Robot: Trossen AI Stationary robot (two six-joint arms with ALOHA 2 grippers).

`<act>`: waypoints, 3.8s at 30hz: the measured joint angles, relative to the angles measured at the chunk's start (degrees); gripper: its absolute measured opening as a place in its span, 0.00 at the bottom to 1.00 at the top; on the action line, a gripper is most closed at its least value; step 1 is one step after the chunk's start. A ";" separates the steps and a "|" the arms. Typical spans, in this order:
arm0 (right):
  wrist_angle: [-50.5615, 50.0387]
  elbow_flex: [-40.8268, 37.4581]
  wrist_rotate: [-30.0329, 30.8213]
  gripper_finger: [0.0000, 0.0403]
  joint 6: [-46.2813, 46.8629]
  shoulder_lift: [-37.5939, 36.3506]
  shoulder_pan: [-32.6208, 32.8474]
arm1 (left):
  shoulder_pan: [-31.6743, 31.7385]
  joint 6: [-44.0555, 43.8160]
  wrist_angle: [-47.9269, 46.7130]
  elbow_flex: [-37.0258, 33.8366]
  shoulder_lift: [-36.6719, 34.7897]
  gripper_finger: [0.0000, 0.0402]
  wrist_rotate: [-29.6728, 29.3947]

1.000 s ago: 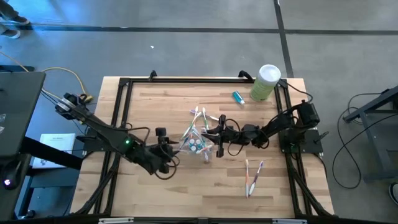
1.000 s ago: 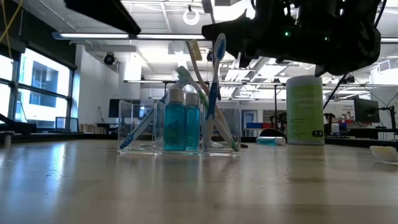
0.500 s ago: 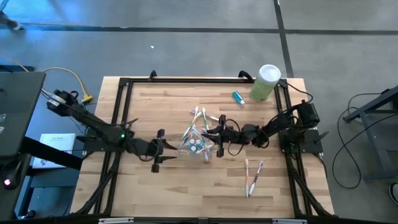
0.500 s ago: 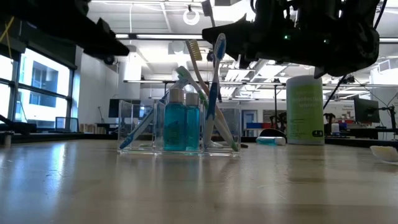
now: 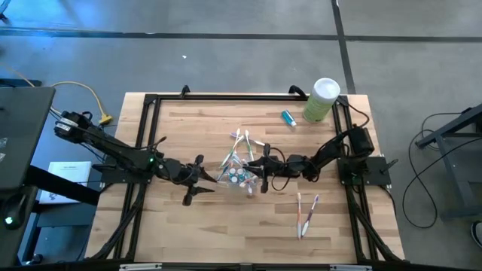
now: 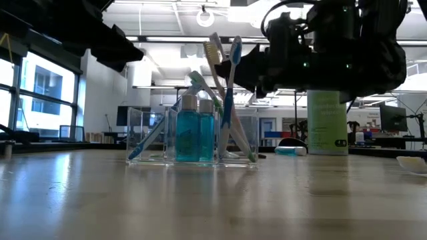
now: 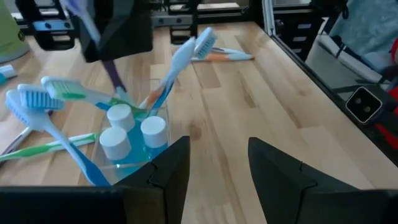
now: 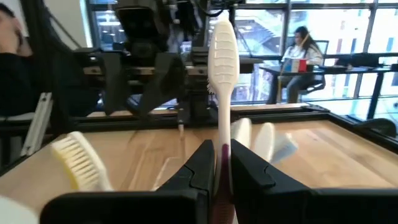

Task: Pick & Place toothbrushing station
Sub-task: Put the purple toothbrush into the right side of the transparent organizer, then put the orange toothbrush into the left side of the transparent organizer

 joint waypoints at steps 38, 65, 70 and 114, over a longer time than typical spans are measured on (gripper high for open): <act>-12.54 0.00 2.59 0.27 8.39 -3.19 0.13 | -0.20 -3.19 0.56 0.00 3.13 0.39 3.84; -38.53 0.15 2.70 0.55 -0.72 -25.78 3.93 | -3.32 -4.79 4.65 0.00 5.25 0.39 4.00; -46.26 0.11 2.85 0.54 -0.21 -29.60 3.93 | -3.32 -5.38 4.53 0.00 5.25 0.39 3.99; -106.44 0.09 -6.31 0.52 83.38 -47.54 26.91 | -3.31 -13.09 4.24 0.00 5.25 0.39 3.65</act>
